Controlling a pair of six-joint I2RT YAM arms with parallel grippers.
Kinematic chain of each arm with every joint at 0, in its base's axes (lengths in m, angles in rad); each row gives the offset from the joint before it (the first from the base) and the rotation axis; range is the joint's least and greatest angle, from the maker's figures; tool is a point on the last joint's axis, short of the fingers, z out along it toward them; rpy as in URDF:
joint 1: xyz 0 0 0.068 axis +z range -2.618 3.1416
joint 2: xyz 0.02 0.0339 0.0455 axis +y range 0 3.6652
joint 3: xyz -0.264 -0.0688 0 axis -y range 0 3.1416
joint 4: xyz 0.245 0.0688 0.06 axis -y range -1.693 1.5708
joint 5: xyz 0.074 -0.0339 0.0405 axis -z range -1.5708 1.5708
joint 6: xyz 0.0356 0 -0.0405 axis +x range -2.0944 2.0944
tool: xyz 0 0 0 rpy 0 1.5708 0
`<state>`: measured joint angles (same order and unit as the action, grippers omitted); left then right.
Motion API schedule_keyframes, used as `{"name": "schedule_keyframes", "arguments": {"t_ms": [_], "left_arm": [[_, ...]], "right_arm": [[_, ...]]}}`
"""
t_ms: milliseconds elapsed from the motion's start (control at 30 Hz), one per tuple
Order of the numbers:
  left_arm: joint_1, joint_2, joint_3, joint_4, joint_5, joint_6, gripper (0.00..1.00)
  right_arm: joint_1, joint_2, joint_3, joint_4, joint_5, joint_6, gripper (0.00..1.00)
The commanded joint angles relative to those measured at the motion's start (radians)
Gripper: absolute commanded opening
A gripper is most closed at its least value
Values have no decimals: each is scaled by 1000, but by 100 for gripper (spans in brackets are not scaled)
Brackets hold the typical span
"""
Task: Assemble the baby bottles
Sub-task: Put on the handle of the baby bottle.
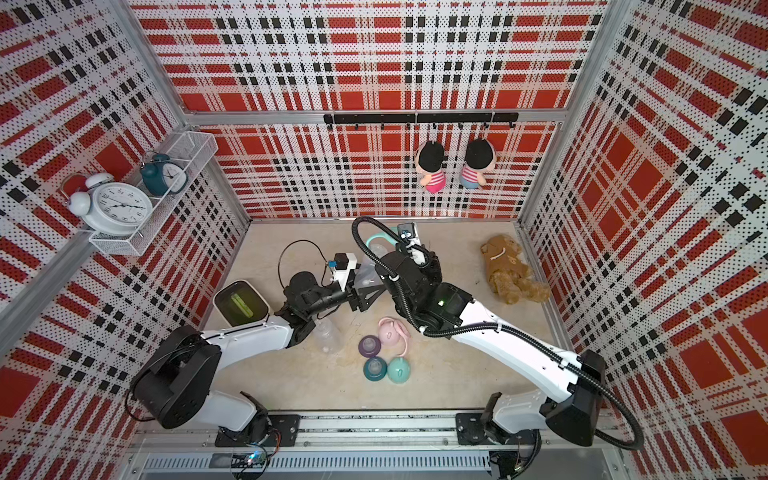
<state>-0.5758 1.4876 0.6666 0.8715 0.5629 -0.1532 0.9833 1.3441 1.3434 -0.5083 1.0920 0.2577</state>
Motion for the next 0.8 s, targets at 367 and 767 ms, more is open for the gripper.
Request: {"name": "schedule_keyframes", "arguments": {"t_ms": [367,767], "left_arm": [[-12,7,56,1,-14,-6,0],[-12,11,84,-30,-44,-11,0]], "right_arm": [[58,69,25,28,96,-71,0],[107,125,15,50,154,-145,0]]}}
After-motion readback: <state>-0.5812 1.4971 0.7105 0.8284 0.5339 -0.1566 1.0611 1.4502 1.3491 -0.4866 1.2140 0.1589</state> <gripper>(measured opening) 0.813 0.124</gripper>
